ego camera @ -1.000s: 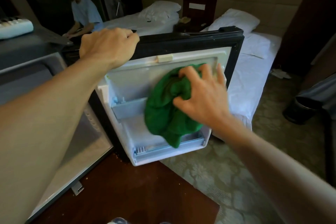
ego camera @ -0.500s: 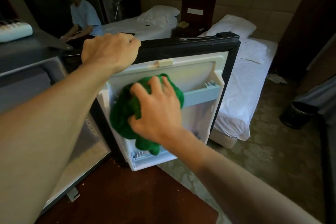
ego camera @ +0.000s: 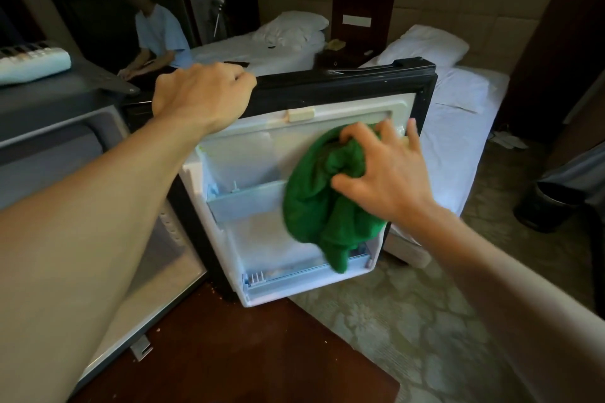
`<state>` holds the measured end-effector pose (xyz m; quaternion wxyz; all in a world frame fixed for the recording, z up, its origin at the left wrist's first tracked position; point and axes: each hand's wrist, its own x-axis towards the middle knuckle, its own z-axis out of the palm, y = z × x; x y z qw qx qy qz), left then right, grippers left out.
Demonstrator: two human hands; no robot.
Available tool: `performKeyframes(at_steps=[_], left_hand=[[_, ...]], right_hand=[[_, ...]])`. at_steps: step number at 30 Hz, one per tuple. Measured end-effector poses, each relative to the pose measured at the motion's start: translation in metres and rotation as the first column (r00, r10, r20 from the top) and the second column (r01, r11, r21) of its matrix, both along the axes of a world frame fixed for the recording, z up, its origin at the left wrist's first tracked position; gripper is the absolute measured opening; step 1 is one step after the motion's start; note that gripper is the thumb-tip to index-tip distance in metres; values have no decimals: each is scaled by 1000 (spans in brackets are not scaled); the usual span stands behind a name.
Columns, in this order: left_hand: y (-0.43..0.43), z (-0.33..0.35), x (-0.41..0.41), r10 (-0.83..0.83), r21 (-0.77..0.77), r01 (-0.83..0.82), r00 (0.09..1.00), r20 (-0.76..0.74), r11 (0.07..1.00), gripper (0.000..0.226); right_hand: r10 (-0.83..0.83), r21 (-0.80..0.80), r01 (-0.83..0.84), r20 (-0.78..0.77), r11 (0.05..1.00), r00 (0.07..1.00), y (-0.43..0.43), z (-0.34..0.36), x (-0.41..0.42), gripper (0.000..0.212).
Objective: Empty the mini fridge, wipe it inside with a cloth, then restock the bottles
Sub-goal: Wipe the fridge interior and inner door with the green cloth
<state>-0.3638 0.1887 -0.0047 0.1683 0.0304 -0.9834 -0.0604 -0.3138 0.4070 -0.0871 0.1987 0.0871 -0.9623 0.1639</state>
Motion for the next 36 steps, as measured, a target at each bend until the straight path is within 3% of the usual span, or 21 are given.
performKeyframes(at_steps=[2, 6, 14, 18, 23, 30, 36], left_hand=[[1, 0, 0, 7, 10, -7, 1000, 1, 1000, 43], [-1, 1, 0, 4, 11, -4, 1000, -2, 1000, 43], [1, -1, -1, 36, -13, -36, 999, 4, 999, 45], [4, 0, 0, 45, -25, -45, 999, 7, 999, 43], [-1, -2, 0, 9, -29, -9, 1000, -5, 1000, 42], [-1, -1, -1, -2, 5, 2, 1000, -9, 1000, 43], [-2, -2, -9, 24, -51, -24, 1000, -16, 998, 46]], right_hand=[[-15, -58, 18, 51, 998, 999, 6, 4, -6, 58], [-37, -26, 39, 74, 999, 997, -25, 5, -1, 54], [171, -62, -163, 160, 985, 972, -96, 11, 22, 52], [202, -29, -200, 93, 979, 975, -128, 0, 30, 56], [214, 51, -213, -22, 976, 977, -91, -18, 22, 66], [-39, -47, 39, 7, 998, 999, -5, -2, -2, 61], [-32, -135, 24, -56, 991, 998, -27, -7, -7, 47]])
